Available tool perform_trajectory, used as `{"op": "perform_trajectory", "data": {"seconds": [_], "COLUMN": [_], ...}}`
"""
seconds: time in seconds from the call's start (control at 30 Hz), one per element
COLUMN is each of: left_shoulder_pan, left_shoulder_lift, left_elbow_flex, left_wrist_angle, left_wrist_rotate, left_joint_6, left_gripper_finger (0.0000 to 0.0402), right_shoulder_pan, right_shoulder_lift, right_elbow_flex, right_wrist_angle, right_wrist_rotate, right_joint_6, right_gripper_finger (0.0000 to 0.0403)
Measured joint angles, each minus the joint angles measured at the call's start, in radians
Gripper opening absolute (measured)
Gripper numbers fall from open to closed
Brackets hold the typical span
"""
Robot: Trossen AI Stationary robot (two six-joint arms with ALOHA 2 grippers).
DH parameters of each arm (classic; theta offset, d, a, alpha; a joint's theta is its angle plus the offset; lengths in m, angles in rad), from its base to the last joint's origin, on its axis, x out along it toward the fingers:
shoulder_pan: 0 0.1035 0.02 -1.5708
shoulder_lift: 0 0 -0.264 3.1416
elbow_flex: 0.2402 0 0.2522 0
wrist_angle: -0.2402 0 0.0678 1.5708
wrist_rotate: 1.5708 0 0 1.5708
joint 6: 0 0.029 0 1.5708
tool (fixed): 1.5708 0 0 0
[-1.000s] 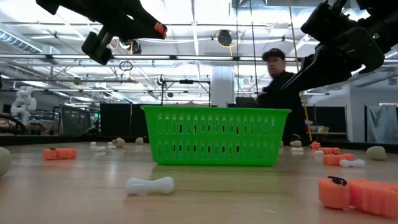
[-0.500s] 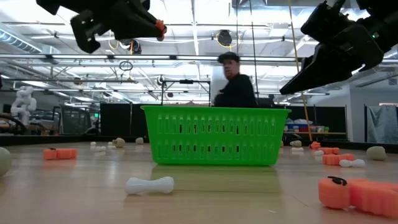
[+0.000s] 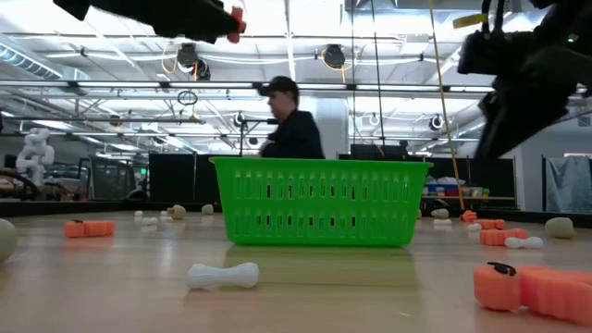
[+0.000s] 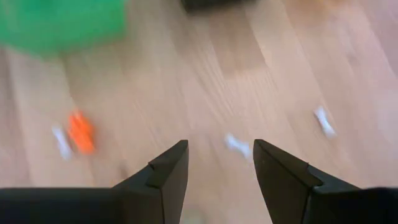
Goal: Sort Halloween decoration
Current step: Put the orange skeleton toy into the green basket
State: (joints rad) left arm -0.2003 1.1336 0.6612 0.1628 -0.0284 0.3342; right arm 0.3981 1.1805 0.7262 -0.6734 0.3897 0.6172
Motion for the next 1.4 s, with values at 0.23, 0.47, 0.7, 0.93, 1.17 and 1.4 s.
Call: {"op": "perform_trajectory", "data": {"seconds": [0.23, 0.47, 0.7, 0.93, 1.17, 1.4], "left_shoulder_pan": [-0.029, -0.038, -0.046, -0.08, -0.088, -0.088], "left_shoulder_lift": [0.005, 0.006, 0.009, 0.094, 0.207, 0.295], "left_elbow_flex": [0.0, 0.0, 0.0, 0.001, 0.001, 0.001], "left_wrist_angle": [0.056, 0.099, 0.199, 0.312, 0.327, 0.339], "left_wrist_rotate": [0.0, -0.003, -0.006, -0.007, -0.014, -0.139], "left_joint_6": [-0.193, -0.224, -0.225, -0.225, -0.249, -0.352], "left_gripper_finger": [0.0018, 0.0019, 0.0019, 0.0019, 0.0019, 0.0019], "right_shoulder_pan": [-0.006, -0.011, 0.019, 0.08, 0.101, 0.101], "right_shoulder_lift": [0.0, 0.0, 0.0, 0.0, 0.0, 0.0], "right_elbow_flex": [0.02, -0.048, -0.088, -0.089, -0.089, -0.089], "right_wrist_angle": [-0.204, -0.09, -0.014, 0.078, 0.109, 0.131], "right_wrist_rotate": [-0.066, -0.017, 0.047, 0.214, 0.294, 0.295], "right_joint_6": [0.031, 0.027, 0.103, 0.12, 0.055, 0.048], "right_gripper_finger": [0.0169, 0.0169, 0.0169, 0.0169, 0.0169, 0.0169]}}
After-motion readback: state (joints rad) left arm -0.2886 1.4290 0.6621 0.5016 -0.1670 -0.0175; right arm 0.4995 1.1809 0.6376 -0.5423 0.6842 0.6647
